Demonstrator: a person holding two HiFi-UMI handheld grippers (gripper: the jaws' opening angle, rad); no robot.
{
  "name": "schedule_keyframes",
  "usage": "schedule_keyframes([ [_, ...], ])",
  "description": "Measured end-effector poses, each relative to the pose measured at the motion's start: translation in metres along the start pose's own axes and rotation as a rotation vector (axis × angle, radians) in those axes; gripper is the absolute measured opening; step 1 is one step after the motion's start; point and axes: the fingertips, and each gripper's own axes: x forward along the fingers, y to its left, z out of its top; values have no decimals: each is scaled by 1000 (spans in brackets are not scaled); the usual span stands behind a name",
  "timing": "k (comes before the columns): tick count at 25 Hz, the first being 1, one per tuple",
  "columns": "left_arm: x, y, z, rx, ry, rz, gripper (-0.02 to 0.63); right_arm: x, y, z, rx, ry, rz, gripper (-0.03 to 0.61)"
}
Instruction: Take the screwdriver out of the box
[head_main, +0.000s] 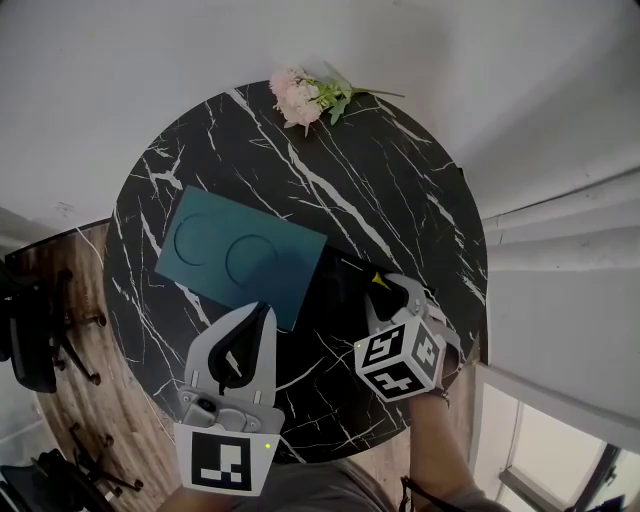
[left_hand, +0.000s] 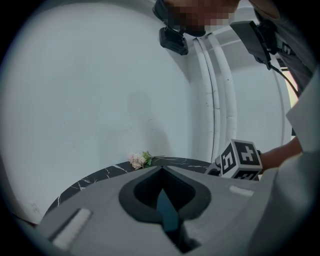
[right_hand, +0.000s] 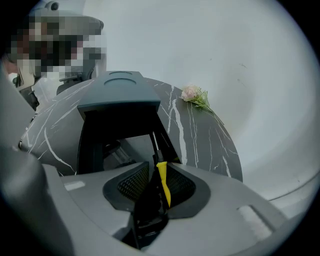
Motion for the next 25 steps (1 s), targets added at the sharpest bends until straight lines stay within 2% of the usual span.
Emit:
schedule_keyframes([
  [6, -4, -3, 1, 1, -2, 0, 2, -5, 30, -5, -29, 18, 93, 120],
  [10, -8, -1, 2, -4, -7, 11, 2, -14, 29, 1, -23, -15, 61, 110],
  [16, -11, -1, 5, 7, -14, 5, 2, -13, 9, -1, -30, 2, 6, 132],
  [25, -1, 6, 1, -14, -8, 5, 2, 3, 0, -5, -22, 39, 22, 137],
])
